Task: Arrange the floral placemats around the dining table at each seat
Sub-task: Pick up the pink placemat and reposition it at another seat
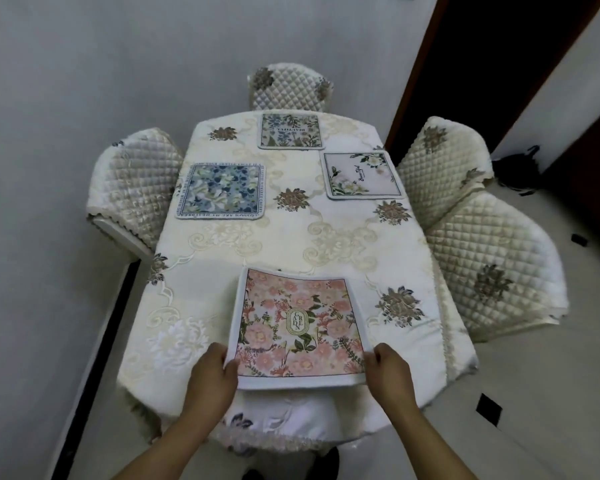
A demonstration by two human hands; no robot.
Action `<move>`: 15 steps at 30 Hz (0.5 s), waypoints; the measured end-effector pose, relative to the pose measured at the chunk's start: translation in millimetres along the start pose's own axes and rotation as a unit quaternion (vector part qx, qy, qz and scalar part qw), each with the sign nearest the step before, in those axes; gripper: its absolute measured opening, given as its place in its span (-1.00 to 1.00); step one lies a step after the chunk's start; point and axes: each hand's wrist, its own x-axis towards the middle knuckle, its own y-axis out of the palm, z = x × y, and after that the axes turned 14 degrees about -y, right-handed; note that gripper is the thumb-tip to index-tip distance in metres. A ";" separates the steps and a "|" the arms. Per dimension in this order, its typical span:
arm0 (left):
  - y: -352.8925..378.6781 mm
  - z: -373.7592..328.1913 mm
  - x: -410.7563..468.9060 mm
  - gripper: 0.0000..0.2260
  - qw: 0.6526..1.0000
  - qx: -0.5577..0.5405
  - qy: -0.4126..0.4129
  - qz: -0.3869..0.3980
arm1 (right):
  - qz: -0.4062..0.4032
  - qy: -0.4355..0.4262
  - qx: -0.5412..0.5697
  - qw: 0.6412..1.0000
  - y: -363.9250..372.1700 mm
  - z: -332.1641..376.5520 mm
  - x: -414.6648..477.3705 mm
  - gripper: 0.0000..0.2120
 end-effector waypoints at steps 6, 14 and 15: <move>12.5 -53.3 -7.2 -0.87 0.994 0.021 0.108 0.011 | -0.103 0.038 0.015 0.994 -52.8 -25.1 -22.0 -0.67; 51.3 -126.1 -47.2 -0.83 0.984 0.015 0.176 0.035 | -0.184 0.051 0.030 0.981 -132.3 -77.8 -35.6 -0.65; 59.6 -137.0 -54.1 -0.85 0.983 0.015 0.182 0.035 | -0.191 0.050 0.038 0.980 -143.3 -87.5 -36.4 -0.64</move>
